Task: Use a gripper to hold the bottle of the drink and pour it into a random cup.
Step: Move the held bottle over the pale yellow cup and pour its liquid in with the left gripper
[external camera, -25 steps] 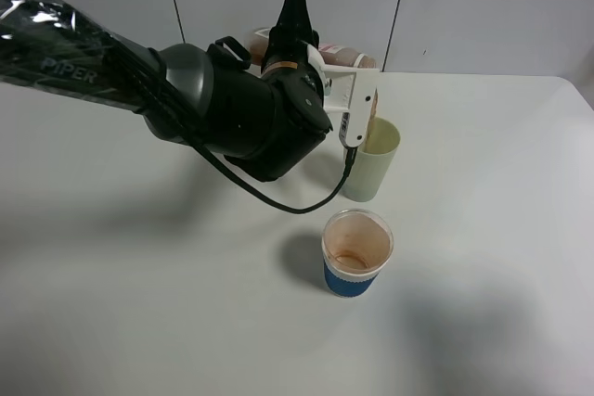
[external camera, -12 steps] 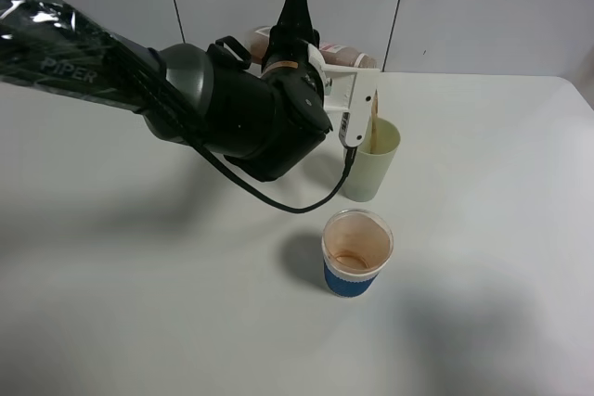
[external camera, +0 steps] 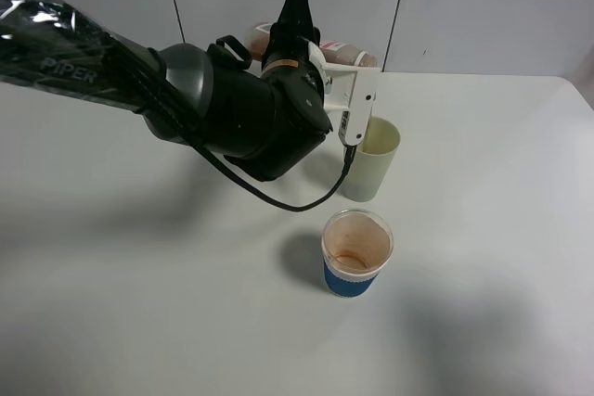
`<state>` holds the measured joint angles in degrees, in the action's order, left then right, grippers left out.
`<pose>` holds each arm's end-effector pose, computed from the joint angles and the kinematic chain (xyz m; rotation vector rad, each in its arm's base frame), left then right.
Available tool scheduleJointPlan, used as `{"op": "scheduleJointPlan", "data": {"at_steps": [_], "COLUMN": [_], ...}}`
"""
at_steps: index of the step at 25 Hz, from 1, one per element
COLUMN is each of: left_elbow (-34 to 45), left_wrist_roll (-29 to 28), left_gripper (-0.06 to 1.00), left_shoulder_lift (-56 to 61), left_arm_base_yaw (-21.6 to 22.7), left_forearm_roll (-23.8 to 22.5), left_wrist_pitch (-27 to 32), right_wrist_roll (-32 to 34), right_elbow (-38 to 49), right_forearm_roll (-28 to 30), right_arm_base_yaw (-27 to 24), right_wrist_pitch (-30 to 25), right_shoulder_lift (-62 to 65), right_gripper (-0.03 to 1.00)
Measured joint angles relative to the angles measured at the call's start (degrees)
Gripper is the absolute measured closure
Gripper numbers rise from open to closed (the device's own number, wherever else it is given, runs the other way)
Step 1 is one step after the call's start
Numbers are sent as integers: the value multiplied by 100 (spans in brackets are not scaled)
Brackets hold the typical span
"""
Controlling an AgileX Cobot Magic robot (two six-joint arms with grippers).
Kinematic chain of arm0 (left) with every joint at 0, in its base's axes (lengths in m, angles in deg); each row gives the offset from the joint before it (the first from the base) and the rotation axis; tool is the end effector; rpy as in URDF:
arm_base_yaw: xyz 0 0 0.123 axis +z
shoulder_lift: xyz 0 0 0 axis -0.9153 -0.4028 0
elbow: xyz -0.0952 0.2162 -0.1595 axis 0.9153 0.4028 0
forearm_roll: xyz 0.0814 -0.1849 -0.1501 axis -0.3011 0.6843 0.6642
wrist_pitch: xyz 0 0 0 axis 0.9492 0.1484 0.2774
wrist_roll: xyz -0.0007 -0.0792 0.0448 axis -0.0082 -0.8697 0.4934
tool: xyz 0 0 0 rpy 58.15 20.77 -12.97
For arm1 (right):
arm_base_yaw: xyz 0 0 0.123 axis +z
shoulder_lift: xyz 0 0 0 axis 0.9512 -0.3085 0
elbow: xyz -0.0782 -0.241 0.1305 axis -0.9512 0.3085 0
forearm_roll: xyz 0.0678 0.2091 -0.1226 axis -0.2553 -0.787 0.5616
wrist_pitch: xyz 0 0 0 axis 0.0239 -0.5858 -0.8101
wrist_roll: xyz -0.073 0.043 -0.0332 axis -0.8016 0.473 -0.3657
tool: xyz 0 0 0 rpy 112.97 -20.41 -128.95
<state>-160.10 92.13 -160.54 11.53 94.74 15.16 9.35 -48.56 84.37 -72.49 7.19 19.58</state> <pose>0.3038 -0.2998 0.1864 1.3555 1.3128 1.1952 -0.0061 -0.0083 0.2785 0.0467 2.0376 -0.1123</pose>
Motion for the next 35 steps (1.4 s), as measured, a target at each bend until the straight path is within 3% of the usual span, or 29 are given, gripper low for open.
{"op": "scheduleJointPlan", "data": {"at_steps": [35], "left_elbow": [-6], "left_wrist_roll": [39], "left_gripper": [62], "left_shoulder_lift": [0], "left_arm_base_yaw": [0], "left_forearm_roll": [-304], "left_wrist_pitch": [-42], "right_wrist_roll": [0], "right_elbow": [0], "right_forearm_roll": [0], "right_arm_base_yaw": [0], "right_wrist_pitch": [0], "right_shoulder_lift": [0], "right_gripper": [-2]}}
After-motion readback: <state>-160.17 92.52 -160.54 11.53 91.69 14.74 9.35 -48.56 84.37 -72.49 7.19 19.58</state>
